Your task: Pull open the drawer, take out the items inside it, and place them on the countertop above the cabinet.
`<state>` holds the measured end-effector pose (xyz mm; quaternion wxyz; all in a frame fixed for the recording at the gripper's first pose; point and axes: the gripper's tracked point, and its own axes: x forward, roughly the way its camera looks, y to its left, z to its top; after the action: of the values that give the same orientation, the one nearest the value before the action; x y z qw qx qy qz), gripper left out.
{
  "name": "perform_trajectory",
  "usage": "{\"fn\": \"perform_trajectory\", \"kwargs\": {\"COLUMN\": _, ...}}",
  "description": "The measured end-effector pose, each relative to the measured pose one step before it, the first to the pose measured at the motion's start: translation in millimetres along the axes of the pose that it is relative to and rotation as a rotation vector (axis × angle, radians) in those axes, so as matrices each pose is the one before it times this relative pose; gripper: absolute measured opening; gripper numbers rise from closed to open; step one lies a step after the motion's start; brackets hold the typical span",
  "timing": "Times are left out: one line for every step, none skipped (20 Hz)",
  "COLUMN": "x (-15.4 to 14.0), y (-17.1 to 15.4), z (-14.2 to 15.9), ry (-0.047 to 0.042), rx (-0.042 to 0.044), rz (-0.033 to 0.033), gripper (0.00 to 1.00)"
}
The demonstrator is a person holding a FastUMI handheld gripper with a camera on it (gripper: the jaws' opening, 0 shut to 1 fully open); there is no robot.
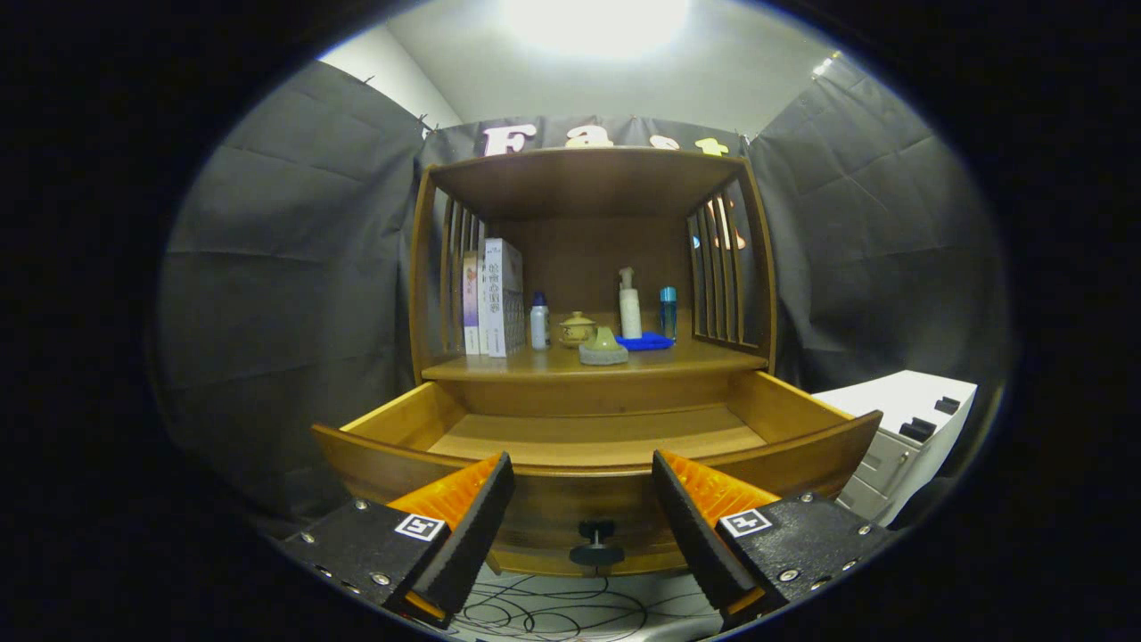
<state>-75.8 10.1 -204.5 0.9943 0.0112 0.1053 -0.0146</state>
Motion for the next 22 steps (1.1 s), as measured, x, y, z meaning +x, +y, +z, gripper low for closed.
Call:
{"fn": "perform_trajectory", "kwargs": {"x": 1.9, "y": -2.11, "z": -8.39, "ry": 0.01791, "rx": 0.00568, "rz": -0.00366, "gripper": 0.96}}
{"fn": "perform_trajectory", "kwargs": {"x": 3.34, "y": -1.99, "z": -6.46, "ry": 0.01667, "rx": -0.00002, "rz": -0.0046, "gripper": 0.96}}
{"fn": "perform_trajectory", "kwargs": {"x": 3.22, "y": -4.01, "z": -5.77, "ry": 0.01392, "rx": -0.0002, "rz": -0.0082, "gripper": 0.96}}
{"fn": "perform_trajectory", "kwargs": {"x": 3.4, "y": -2.6, "z": -2.95, "ry": 0.00714, "rx": 0.00235, "rz": -0.00282, "gripper": 0.96}}
{"fn": "perform_trajectory", "kwargs": {"x": 3.48, "y": -1.93, "z": -2.96, "ry": 0.00495, "rx": 0.00285, "rz": -0.00343, "gripper": 0.96}}
{"fn": "perform_trajectory", "kwargs": {"x": 2.84, "y": -5.12, "z": -3.54, "ry": 0.01379, "rx": 0.00258, "rz": -0.0184, "gripper": 0.96}}
{"fn": "perform_trajectory", "kwargs": {"x": -0.97, "y": -0.56, "z": -1.94, "ry": -0.00204, "rx": 0.00861, "rz": 0.0003, "gripper": 0.96}}
{"fn": "perform_trajectory", "kwargs": {"x": 2.88, "y": -0.48, "z": 0.15, "ry": -0.00339, "rx": 0.01374, "rz": 0.00189, "gripper": 0.96}}
{"fn": "perform_trajectory", "kwargs": {"x": -1.26, "y": 0.33, "z": -3.93, "ry": 0.01287, "rx": -0.00177, "rz": 0.0017, "gripper": 0.96}}
{"fn": "perform_trajectory", "kwargs": {"x": 0.16, "y": -0.88, "z": -0.78, "ry": 0.00214, "rx": -0.01453, "rz": -0.00144, "gripper": 0.96}}
{"fn": "perform_trajectory", "kwargs": {"x": 1.07, "y": -0.8, "z": 1.92, "ry": -0.00172, "rx": -0.00564, "rz": -0.00064, "gripper": 0.95}}
{"fn": "perform_trajectory", "kwargs": {"x": -0.42, "y": -0.58, "z": -0.49, "ry": 0.00688, "rx": 0.00152, "rz": 0.0012, "gripper": 0.94}}
{"fn": "perform_trajectory", "kwargs": {"x": 0.69, "y": -0.18, "z": 0.04, "ry": 0.00089, "rx": 0.00111, "rz": 0.0005, "gripper": 0.94}}
{"fn": "perform_trajectory", "kwargs": {"x": 1.14, "y": -0.37, "z": 0.1, "ry": 0.00589, "rx": -0.00084, "rz": 0.001, "gripper": 0.94}}
{"fn": "perform_trajectory", "kwargs": {"x": 1.39, "y": -0.23, "z": 1.56, "ry": -0.00446, "rx": -0.00471, "rz": 0.00226, "gripper": 0.95}}
{"fn": "perform_trajectory", "kwargs": {"x": 1.88, "y": -1.72, "z": 0.54, "ry": -0.00445, "rx": -0.01422, "rz": 0.00225, "gripper": 0.95}}
{"fn": "perform_trajectory", "kwargs": {"x": 3.6, "y": -0.54, "z": 1.79, "ry": -0.00288, "rx": -0.01124, "rz": 0.00557, "gripper": 0.95}}
{"fn": "perform_trajectory", "kwargs": {"x": 3.1, "y": -0.48, "z": 1.02, "ry": 0.00232, "rx": 0.00033, "rz": 0.00859, "gripper": 0.95}}
{"fn": "perform_trajectory", "kwargs": {"x": 4.0, "y": 0.74, "z": -0.78, "ry": 0.00678, "rx": 0.00482, "rz": 0.00999, "gripper": 0.95}}
{"fn": "perform_trajectory", "kwargs": {"x": 4.59, "y": 0.95, "z": 0.92, "ry": 0.00959, "rx": 0.00734, "rz": 0.00824, "gripper": 0.95}}
{"fn": "perform_trajectory", "kwargs": {"x": 5.23, "y": 0.21, "z": 3.39, "ry": -0.00391, "rx": 0.01138, "rz": 0.00116, "gripper": 0.95}}
{"fn": "perform_trajectory", "kwargs": {"x": 4.4, "y": 0.23, "z": -0.01, "ry": 0.00917, "rx": 0.00181, "rz": 0.00174, "gripper": 0.95}}
